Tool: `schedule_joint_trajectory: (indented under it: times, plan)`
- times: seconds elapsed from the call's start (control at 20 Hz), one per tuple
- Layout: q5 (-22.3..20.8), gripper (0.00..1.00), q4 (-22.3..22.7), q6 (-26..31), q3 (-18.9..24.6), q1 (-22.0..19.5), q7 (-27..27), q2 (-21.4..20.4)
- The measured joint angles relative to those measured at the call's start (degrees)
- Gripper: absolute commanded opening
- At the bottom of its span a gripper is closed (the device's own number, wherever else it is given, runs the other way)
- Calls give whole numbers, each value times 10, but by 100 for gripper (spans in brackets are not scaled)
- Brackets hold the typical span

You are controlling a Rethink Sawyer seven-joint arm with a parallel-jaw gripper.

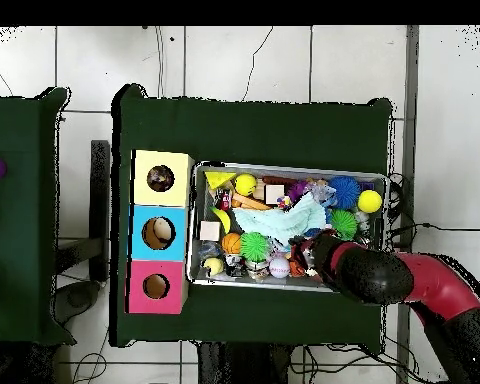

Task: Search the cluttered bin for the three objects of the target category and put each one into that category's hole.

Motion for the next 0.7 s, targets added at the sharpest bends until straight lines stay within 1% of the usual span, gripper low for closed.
schedule_joint_trajectory:
  times: [0.2,0.3,0.35,0.5,0.55,0.6,0.7]
  plan:
    - [30,0,3,0,-15,39,6,-39]
    - [39,0,2,0,-23,56,9,-47]
    - [44,0,-1,0,-30,71,11,-53]
    - [53,0,-12,0,-48,109,14,-61]
    - [55,0,-19,0,-56,124,15,-62]
    - [59,0,-32,0,-68,148,15,-62]
    - [63,0,-44,0,-77,165,15,-62]
